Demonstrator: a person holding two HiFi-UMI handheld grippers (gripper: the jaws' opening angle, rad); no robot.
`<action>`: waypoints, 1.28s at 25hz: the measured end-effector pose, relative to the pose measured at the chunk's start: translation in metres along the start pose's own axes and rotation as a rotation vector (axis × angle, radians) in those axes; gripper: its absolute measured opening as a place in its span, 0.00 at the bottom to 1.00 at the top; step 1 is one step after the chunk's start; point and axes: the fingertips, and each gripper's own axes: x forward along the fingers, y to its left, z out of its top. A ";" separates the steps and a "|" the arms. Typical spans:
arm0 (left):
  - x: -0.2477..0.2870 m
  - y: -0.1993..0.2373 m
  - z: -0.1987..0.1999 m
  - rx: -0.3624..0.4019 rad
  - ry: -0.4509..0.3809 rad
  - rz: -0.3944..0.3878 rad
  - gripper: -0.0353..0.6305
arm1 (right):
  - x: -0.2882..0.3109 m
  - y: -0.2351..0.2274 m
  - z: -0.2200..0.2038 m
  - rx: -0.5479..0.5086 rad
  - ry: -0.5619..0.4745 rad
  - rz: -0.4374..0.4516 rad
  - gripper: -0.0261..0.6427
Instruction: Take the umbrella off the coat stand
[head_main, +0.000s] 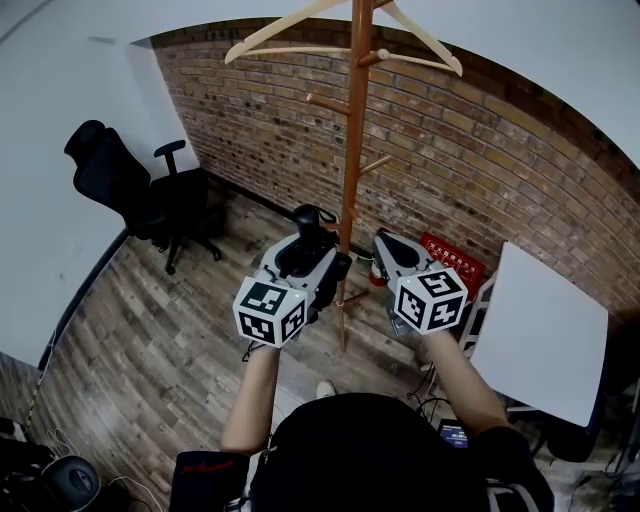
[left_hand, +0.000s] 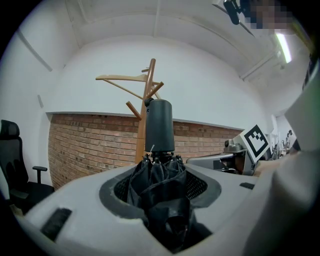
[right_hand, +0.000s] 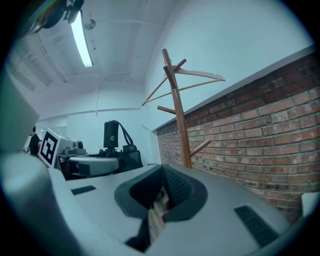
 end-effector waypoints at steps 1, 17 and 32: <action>0.000 -0.007 0.000 0.001 0.000 -0.002 0.39 | -0.005 -0.001 -0.002 -0.001 0.003 0.001 0.08; -0.025 -0.109 -0.013 -0.007 -0.017 0.032 0.39 | -0.100 0.004 -0.020 -0.014 0.009 0.048 0.08; -0.062 -0.146 -0.017 0.014 0.003 0.087 0.39 | -0.137 0.020 -0.026 0.016 -0.013 0.091 0.08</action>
